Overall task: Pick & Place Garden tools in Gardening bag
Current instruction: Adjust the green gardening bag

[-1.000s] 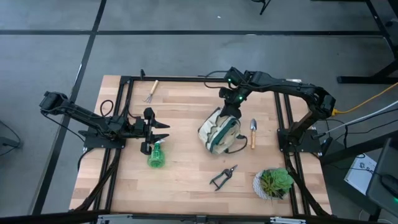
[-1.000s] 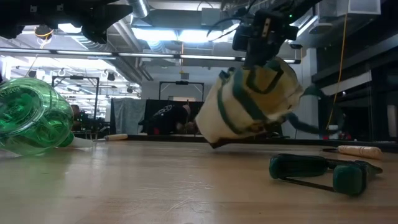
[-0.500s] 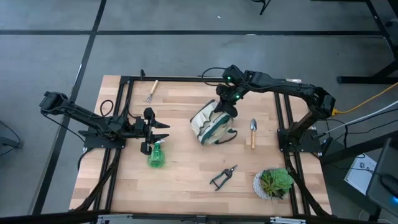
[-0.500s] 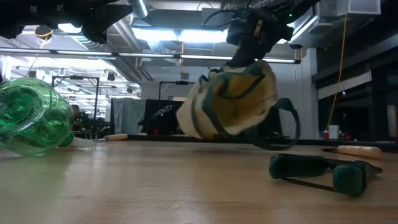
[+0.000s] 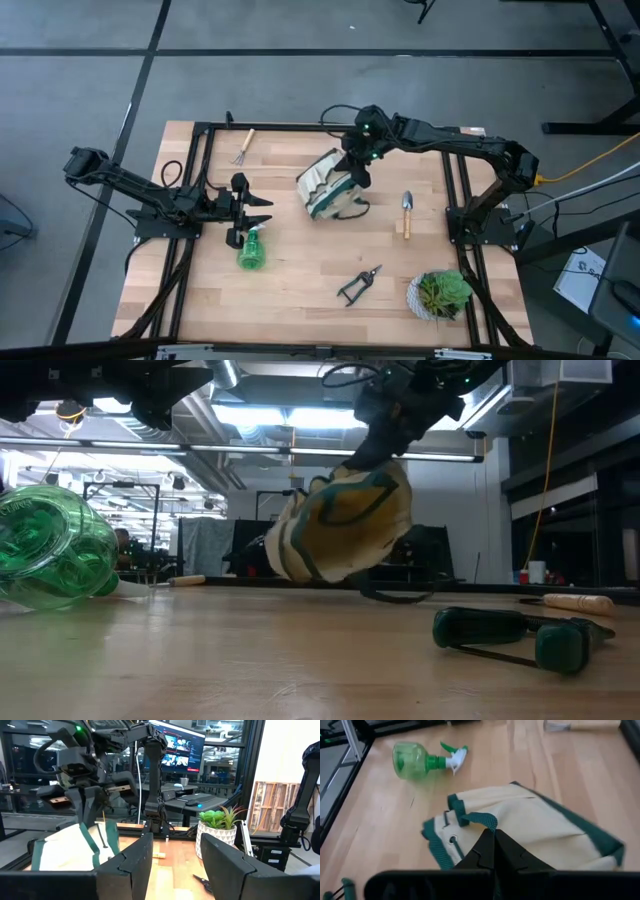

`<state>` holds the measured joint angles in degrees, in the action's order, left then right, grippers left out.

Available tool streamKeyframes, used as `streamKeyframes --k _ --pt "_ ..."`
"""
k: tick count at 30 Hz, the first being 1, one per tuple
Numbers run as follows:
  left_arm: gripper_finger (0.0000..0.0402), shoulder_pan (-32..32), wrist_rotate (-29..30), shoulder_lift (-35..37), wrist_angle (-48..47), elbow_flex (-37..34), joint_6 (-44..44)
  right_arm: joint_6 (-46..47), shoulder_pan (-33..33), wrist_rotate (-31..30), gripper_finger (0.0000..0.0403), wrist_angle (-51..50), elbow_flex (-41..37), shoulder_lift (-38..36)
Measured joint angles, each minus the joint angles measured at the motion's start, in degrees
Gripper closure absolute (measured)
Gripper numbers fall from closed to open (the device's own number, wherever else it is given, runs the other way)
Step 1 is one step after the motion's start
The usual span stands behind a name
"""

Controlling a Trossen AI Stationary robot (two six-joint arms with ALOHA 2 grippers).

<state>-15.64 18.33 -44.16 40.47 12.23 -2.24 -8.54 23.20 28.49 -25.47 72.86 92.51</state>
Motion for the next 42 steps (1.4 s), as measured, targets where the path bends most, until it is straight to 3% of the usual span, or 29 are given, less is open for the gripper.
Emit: streamKeyframes --k 7,15,25,31,37,42 --pt "0.0240 0.00 -0.26 0.00 0.02 0.02 -2.25 0.05 -0.05 -0.15 0.0403 3.40 0.00 0.00" --pt "0.0242 0.00 -0.06 -0.01 -0.02 0.01 -7.07 3.37 -1.01 -10.60 0.0403 5.33 0.00 0.00" --pt "0.0247 2.26 -1.14 -3.50 -0.27 0.42 -12.59 3.82 -1.20 -12.48 0.0403 6.68 0.00 0.00" --pt "0.0247 6.35 -3.80 -9.22 -9.77 9.44 -12.33 4.94 -1.20 -12.46 0.0403 6.98 0.00 0.02" --pt "0.0247 10.64 0.31 -20.07 -28.87 23.89 -8.31 4.94 -1.20 -12.48 0.0403 6.99 0.00 0.02" --pt "0.0251 11.95 1.12 -27.79 -33.00 30.98 -4.08 4.90 -1.18 -14.20 0.0403 7.26 0.00 0.02"
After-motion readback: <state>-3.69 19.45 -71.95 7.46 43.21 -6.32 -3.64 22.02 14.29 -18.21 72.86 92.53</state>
